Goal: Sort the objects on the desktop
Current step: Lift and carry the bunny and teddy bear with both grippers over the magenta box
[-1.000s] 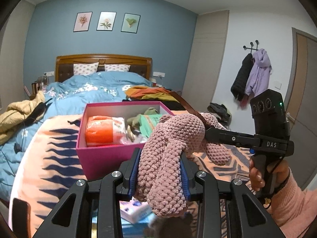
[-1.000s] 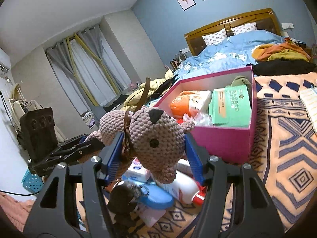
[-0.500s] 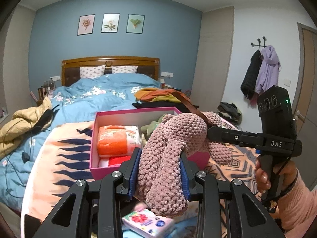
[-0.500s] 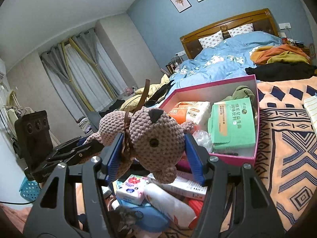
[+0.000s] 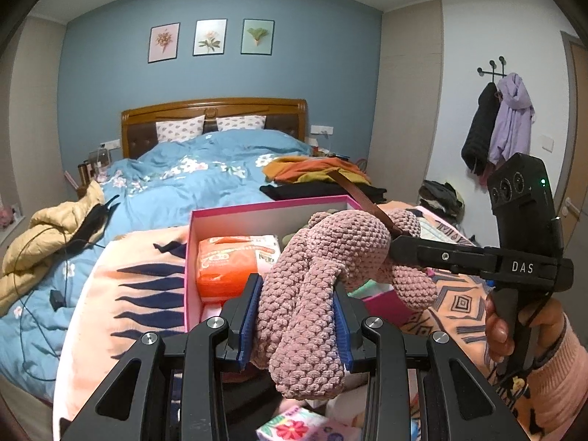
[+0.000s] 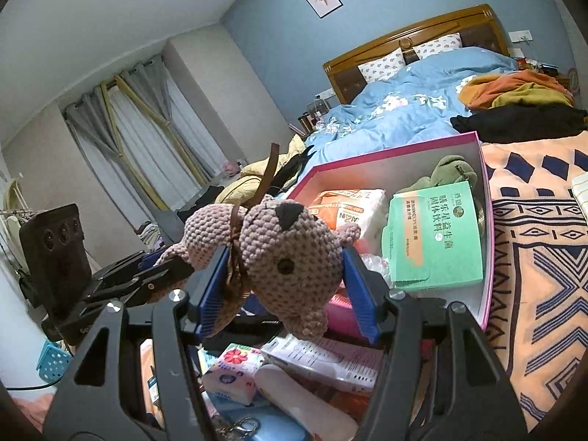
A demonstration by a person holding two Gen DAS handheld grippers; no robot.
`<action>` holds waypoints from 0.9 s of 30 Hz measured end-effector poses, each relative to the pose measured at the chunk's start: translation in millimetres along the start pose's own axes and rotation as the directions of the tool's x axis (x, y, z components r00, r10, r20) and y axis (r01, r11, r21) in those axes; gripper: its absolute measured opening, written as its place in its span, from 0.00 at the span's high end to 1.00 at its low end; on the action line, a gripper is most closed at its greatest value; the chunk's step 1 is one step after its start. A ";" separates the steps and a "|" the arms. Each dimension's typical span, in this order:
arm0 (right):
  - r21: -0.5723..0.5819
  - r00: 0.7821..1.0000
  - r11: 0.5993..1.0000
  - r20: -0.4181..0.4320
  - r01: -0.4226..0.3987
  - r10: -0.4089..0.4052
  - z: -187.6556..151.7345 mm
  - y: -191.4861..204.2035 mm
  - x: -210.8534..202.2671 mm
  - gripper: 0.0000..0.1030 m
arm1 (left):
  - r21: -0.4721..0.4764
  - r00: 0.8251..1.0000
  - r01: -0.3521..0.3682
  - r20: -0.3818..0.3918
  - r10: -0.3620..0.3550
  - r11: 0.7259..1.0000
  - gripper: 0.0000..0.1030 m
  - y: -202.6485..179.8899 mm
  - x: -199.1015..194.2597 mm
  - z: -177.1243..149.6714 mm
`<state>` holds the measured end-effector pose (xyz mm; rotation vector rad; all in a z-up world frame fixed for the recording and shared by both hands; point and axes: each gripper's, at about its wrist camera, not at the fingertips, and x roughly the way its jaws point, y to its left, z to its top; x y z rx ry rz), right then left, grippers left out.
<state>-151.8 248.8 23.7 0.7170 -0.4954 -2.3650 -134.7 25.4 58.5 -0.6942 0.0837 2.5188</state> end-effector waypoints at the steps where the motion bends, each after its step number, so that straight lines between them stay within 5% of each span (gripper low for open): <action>1: 0.001 1.000 1.000 0.000 0.004 -0.004 1.2 -0.4 1.5 0.39 | -0.001 1.000 -0.002 0.000 0.002 1.000 0.66 0.8 1.6 1.0; 27: 0.032 0.994 0.996 -0.074 0.084 -0.082 20.3 -24.3 59.2 0.39 | 0.000 0.992 -0.078 -0.100 0.078 0.997 0.65 29.2 55.1 11.4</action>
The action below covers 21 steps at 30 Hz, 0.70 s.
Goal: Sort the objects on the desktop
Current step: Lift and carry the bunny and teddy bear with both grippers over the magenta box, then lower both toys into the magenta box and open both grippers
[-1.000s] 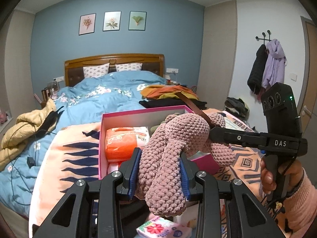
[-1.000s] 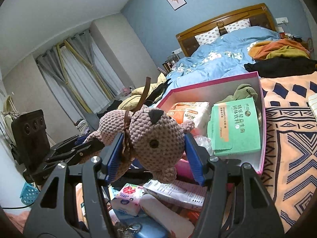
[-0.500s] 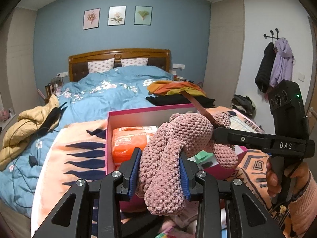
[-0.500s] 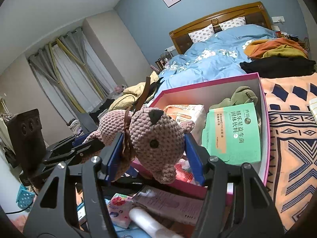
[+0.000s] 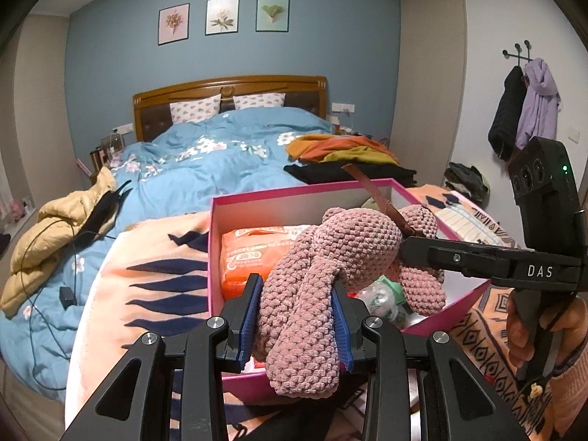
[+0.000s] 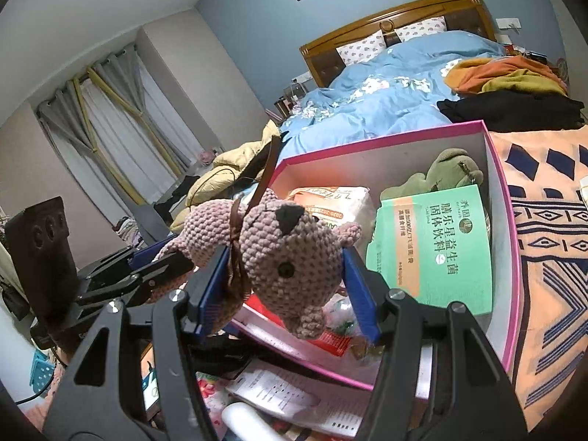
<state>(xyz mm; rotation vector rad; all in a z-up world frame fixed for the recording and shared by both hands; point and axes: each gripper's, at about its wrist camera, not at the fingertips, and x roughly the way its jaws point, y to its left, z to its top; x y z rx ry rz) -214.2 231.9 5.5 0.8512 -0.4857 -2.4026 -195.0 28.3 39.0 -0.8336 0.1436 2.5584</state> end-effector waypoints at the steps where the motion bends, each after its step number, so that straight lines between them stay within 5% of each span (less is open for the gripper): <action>1: 0.001 1.000 1.000 -0.005 0.002 -0.002 0.2 -0.6 1.9 0.39 | -0.004 1.000 -0.001 -0.005 0.001 1.000 0.65 1.4 2.3 -0.3; 21: -0.025 0.994 0.997 -0.075 0.075 -0.077 -3.0 -1.3 30.5 0.39 | 0.004 0.993 -0.083 -0.086 0.083 0.997 0.62 10.8 32.6 -8.7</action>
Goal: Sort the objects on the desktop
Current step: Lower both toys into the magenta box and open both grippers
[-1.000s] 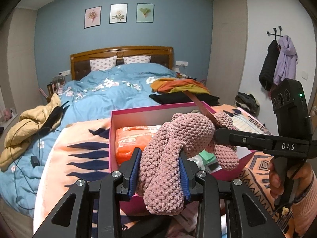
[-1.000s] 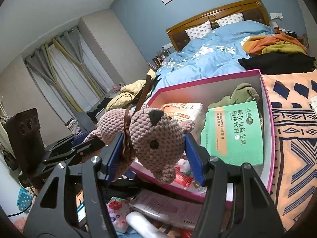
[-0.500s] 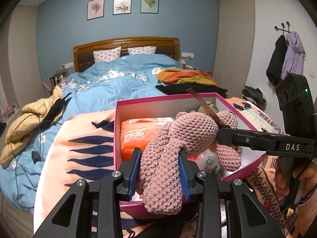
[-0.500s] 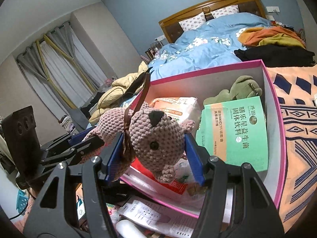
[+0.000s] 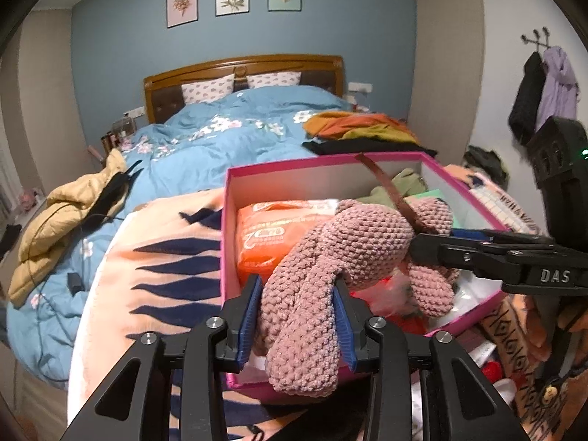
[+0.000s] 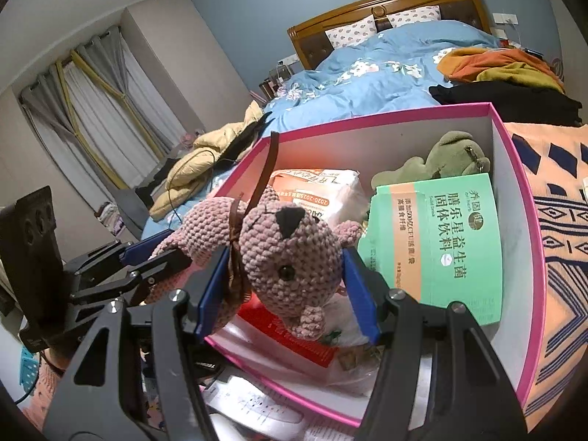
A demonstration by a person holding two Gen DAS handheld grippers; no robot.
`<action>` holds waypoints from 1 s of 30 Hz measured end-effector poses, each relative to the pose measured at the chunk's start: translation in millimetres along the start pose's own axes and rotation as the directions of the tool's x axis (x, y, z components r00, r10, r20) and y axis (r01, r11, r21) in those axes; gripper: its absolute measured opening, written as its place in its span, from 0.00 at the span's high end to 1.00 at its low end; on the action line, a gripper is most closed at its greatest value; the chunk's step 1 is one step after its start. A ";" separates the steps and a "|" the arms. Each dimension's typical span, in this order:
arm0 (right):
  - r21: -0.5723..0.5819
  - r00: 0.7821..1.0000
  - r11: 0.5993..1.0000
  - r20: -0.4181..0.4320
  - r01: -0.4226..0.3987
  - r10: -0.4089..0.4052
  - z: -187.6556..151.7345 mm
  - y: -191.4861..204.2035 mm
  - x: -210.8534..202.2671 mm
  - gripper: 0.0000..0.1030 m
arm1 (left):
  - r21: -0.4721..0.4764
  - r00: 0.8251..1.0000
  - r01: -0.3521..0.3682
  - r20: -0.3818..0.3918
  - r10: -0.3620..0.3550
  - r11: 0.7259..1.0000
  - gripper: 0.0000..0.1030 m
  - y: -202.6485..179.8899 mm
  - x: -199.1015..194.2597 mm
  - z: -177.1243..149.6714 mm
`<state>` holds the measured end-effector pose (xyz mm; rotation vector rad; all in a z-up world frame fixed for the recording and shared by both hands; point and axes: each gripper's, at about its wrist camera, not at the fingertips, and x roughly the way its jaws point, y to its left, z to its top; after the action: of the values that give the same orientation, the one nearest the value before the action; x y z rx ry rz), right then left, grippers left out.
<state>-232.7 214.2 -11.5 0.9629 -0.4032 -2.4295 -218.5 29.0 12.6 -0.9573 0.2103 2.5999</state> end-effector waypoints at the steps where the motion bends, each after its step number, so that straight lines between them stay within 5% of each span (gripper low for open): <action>1: -0.007 1.000 1.000 -0.005 0.005 -0.005 -0.4 0.5 2.0 0.39 | 0.002 1.000 -0.005 -0.002 0.006 1.000 0.62 0.4 1.2 -0.2; 8: -0.049 0.998 0.998 -0.044 0.036 -0.038 -2.5 5.4 15.4 0.38 | 0.017 0.998 -0.065 -0.018 0.065 0.998 0.57 1.7 7.4 -3.1; 14: -0.118 0.992 0.989 -0.082 0.088 -0.098 -6.4 10.4 27.1 0.37 | -0.011 0.999 -0.049 -0.009 0.049 0.999 0.52 4.9 5.3 -3.9; 16: -0.148 0.989 0.983 -0.089 0.105 -0.119 -8.4 12.4 29.8 0.37 | -0.022 0.997 -0.073 0.012 0.074 0.997 0.36 5.6 1.3 -3.5; 19: -0.180 0.986 0.976 -0.090 0.123 -0.141 -10.1 14.5 31.5 0.32 | -0.041 0.992 -0.108 0.062 0.110 0.993 0.34 7.6 -9.1 -2.1; 26: -0.184 0.988 0.975 -0.065 0.123 -0.137 -12.4 12.0 23.2 0.32 | -0.058 0.995 -0.051 0.077 0.056 0.997 0.34 6.5 -16.0 -5.3; 30: -0.205 0.987 0.966 0.019 0.159 -0.159 -11.6 16.9 8.7 0.32 | -0.055 0.997 -0.023 0.076 0.027 0.998 0.34 2.1 -14.0 -10.0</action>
<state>-224.4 194.4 -17.2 0.9326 -0.0734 -2.5546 -203.5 20.5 14.1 -0.8756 0.1331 2.6723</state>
